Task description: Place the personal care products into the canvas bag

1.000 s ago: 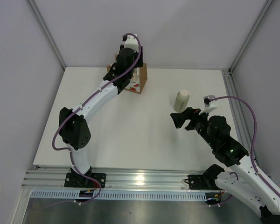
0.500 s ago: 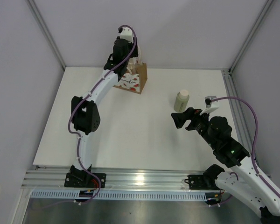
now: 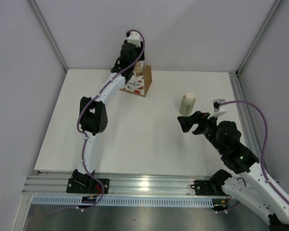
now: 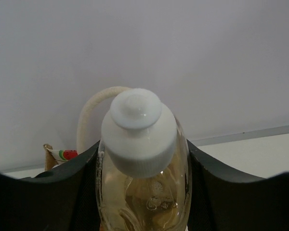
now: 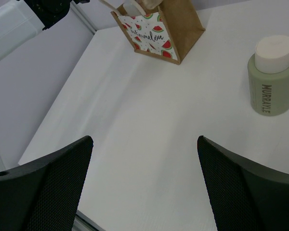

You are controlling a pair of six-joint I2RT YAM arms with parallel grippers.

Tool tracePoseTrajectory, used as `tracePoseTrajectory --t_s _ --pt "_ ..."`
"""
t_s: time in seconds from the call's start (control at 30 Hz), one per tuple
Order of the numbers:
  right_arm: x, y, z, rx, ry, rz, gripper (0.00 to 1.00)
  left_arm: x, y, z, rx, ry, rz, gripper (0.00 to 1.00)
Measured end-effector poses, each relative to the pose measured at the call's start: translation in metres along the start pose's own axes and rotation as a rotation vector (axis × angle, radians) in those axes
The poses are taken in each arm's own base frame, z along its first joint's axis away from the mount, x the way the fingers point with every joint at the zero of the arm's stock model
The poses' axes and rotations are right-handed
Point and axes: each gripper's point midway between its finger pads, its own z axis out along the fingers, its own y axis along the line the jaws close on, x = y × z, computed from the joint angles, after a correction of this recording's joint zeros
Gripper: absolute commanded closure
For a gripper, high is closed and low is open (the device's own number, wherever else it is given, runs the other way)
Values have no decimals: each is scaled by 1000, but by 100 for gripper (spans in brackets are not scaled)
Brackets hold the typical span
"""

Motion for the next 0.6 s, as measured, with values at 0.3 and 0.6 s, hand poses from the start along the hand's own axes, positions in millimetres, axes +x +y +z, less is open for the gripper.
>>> tracePoseTrajectory --t_s 0.3,0.6 --pt "-4 2 -4 -12 -13 3 7 1 15 1 -71 -20 95 100" --pt "-6 5 -7 -27 -23 6 7 4 22 1 -90 -17 113 100"
